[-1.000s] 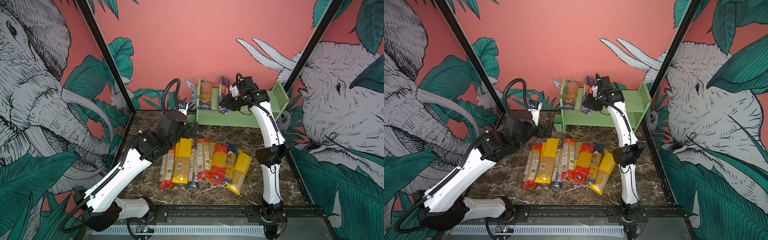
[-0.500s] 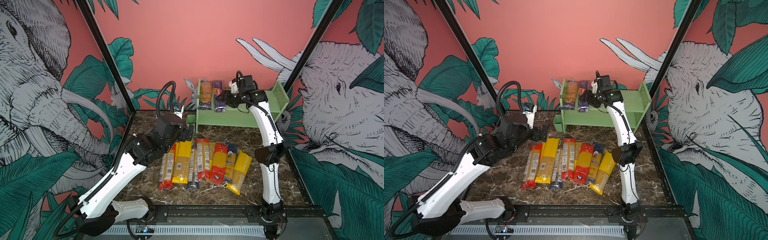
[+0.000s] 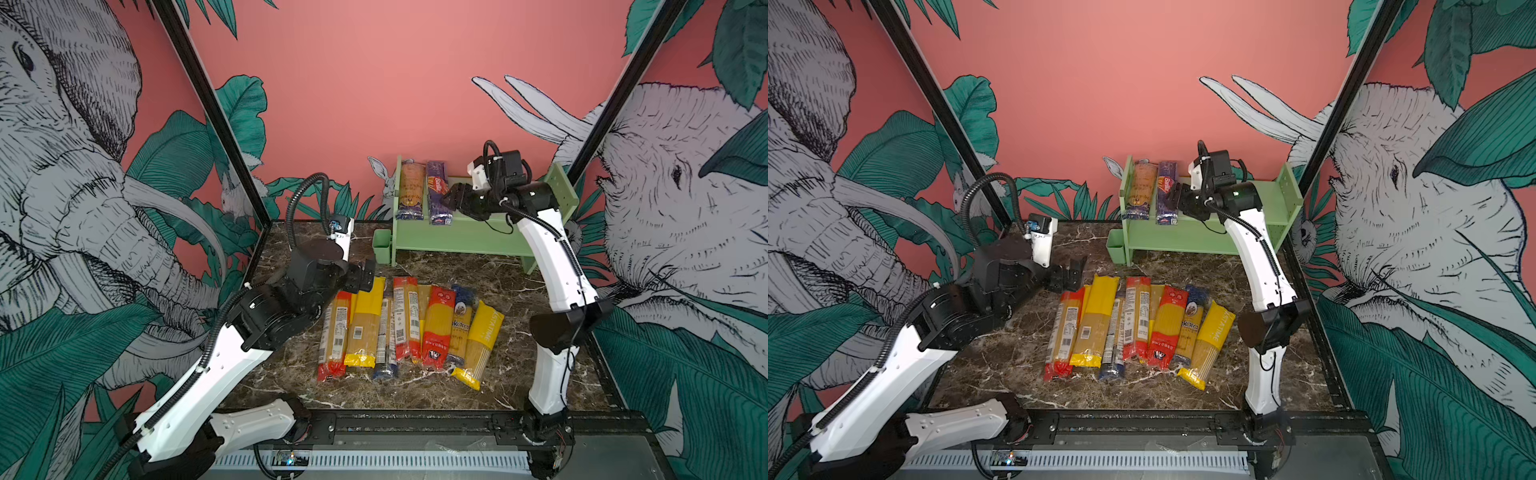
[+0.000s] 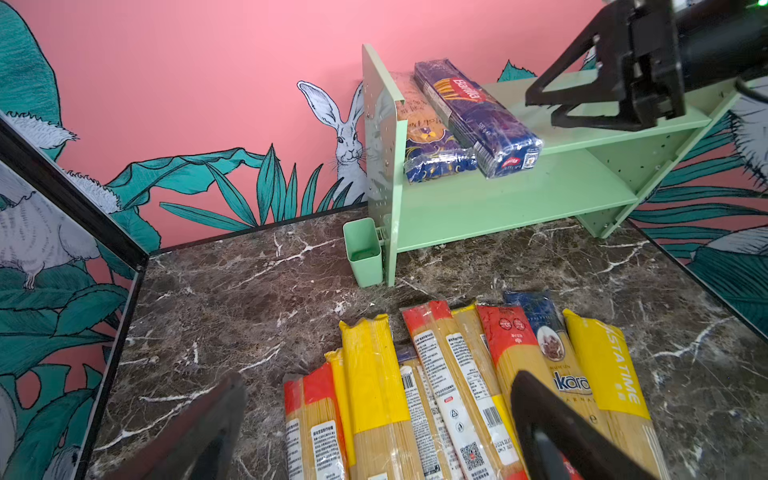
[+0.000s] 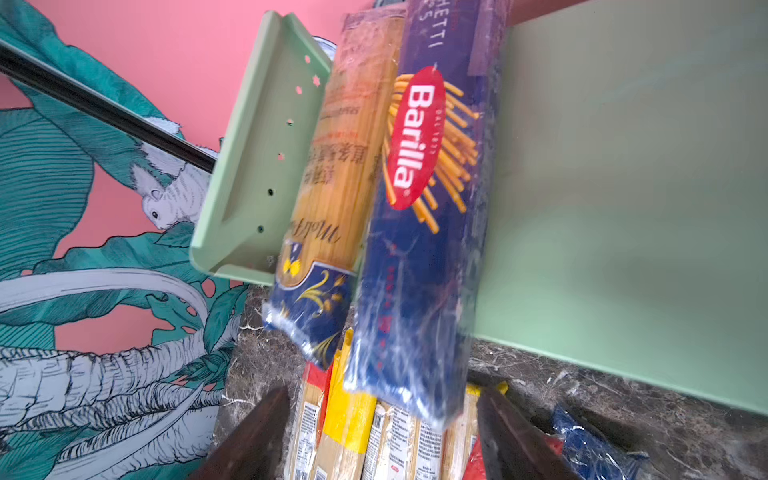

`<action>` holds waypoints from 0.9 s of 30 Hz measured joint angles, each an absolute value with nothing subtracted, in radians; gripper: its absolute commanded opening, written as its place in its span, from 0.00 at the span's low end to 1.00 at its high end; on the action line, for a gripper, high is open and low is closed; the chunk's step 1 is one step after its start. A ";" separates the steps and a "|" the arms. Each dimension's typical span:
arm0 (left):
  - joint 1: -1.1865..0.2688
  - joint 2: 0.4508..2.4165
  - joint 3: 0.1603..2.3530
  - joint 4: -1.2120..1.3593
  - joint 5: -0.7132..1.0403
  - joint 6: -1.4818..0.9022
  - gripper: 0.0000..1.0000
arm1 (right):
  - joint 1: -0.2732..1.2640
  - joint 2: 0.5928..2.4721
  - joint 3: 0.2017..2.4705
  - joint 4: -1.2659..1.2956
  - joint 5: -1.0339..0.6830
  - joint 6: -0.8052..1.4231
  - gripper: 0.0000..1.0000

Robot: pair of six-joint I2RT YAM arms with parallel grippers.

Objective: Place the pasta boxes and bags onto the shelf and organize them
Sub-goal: 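Lay the Barilla box on the upper shelf and open the right gripper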

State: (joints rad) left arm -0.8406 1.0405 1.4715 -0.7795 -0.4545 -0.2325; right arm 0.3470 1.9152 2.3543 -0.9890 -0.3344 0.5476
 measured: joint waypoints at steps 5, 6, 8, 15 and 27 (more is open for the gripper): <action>-0.841 0.963 1.432 -0.816 -0.436 -0.239 0.99 | 0.378 1.827 2.238 -0.941 -0.311 0.554 0.71; -0.841 0.946 1.425 -0.823 -0.434 -0.241 0.99 | 0.381 1.833 2.232 -0.930 -0.307 0.555 0.71; -0.841 0.922 1.417 -0.836 -0.429 -0.244 0.99 | 0.386 1.858 2.236 -0.916 -0.295 0.557 0.71; -0.841 0.886 1.417 -0.870 -0.440 -0.246 0.99 | 0.398 2.032 2.391 -0.939 -0.202 0.542 0.71; -0.841 0.887 1.418 -0.877 -0.512 -0.246 0.99 | 0.393 2.230 2.640 -0.969 -0.228 0.550 0.72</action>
